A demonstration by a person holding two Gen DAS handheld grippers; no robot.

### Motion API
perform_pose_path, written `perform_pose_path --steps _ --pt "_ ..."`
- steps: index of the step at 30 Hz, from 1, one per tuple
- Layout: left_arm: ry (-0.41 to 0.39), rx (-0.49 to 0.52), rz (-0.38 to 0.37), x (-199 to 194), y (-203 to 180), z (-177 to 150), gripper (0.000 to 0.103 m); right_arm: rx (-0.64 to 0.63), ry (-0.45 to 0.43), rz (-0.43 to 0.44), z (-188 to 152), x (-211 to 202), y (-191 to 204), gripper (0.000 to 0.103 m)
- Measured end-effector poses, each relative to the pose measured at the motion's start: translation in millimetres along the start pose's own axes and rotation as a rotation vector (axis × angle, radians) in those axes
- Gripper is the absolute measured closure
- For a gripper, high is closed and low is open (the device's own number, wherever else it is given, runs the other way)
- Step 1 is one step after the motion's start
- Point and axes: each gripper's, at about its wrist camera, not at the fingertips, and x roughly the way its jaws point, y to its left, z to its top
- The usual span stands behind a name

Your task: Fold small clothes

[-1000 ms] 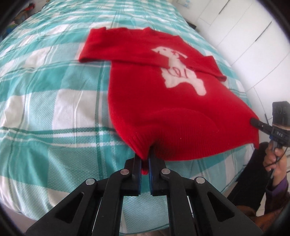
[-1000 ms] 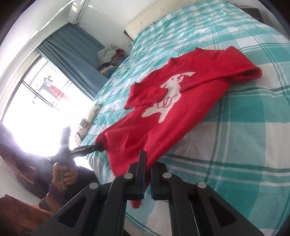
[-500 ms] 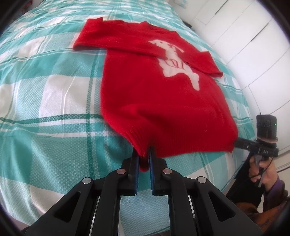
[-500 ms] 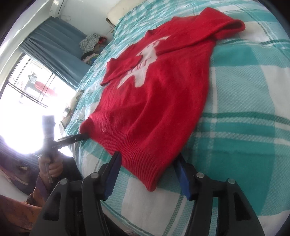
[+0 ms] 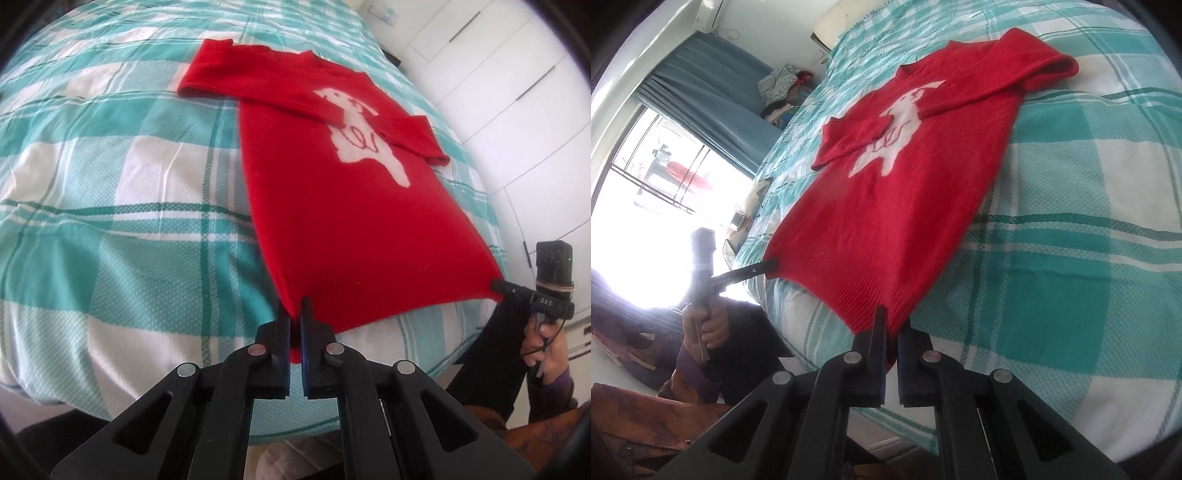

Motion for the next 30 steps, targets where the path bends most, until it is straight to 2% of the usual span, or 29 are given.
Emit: perform_pose_path --steps 5,12,16,28,30 --pt "0.075 0.042 0.094 22.8 -6.2 -12.8 0.101 0.036 0.086 -0.148 -7.1 23.9 -22.6 0.099" --pt "0.084 0.047 0.142 36.7 -2.2 -17.7 0.101 0.014 0.121 -0.278 -9.5 44.4 -21.8 0.099" --pt "0.083 0.054 0.167 40.1 -5.1 -16.9 0.101 0.041 0.117 -0.282 -10.9 51.5 -29.1 0.099" --pt "0.065 0.021 0.154 41.0 -2.7 -18.0 0.097 0.052 0.117 -0.291 -12.7 50.1 -28.2 0.098" --pt "0.058 0.023 0.164 38.7 -4.0 -19.2 0.096 0.065 0.116 -0.279 -14.4 48.5 -28.3 0.094"
